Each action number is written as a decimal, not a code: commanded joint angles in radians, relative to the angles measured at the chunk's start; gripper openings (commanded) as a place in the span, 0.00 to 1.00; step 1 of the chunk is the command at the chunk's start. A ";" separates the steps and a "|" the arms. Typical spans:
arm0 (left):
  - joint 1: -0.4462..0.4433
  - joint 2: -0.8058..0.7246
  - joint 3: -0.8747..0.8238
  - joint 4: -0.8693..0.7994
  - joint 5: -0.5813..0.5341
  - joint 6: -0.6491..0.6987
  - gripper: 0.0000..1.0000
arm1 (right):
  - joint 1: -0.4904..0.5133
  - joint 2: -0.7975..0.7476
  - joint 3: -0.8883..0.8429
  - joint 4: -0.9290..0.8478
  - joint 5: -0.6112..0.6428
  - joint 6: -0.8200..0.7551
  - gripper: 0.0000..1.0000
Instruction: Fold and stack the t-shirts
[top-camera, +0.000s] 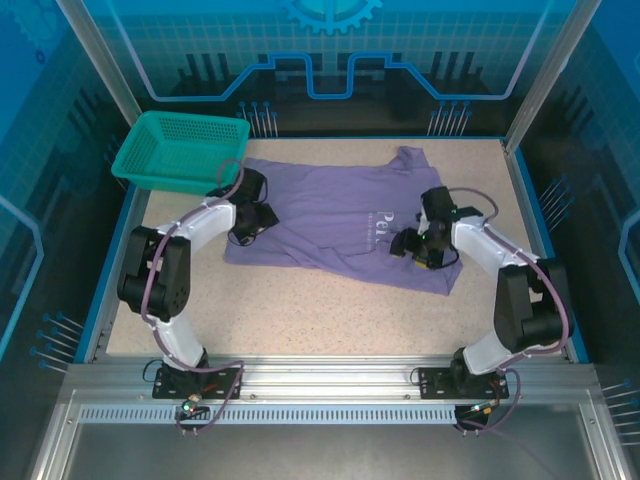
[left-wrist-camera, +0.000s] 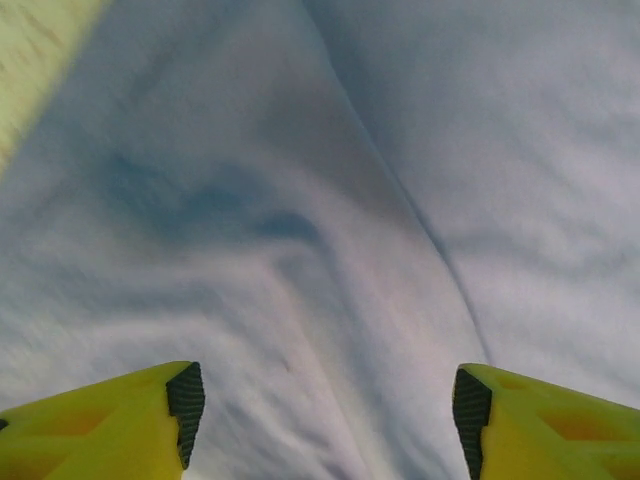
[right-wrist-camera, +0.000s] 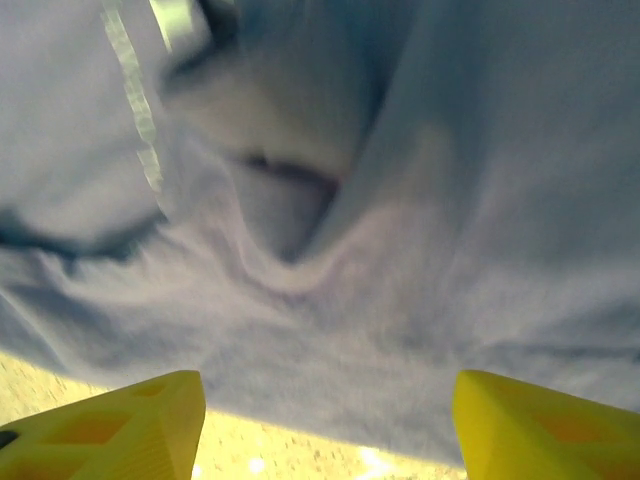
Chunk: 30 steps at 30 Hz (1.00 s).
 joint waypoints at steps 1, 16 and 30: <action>-0.060 -0.075 -0.060 0.044 0.035 0.007 0.65 | 0.059 -0.062 -0.060 0.090 -0.023 0.055 0.67; 0.035 -0.079 -0.343 0.169 -0.047 0.015 0.68 | -0.093 0.025 -0.178 0.066 0.091 0.146 0.80; 0.041 -0.206 -0.465 0.116 -0.070 0.014 0.69 | -0.232 -0.020 -0.284 0.053 -0.032 0.111 0.83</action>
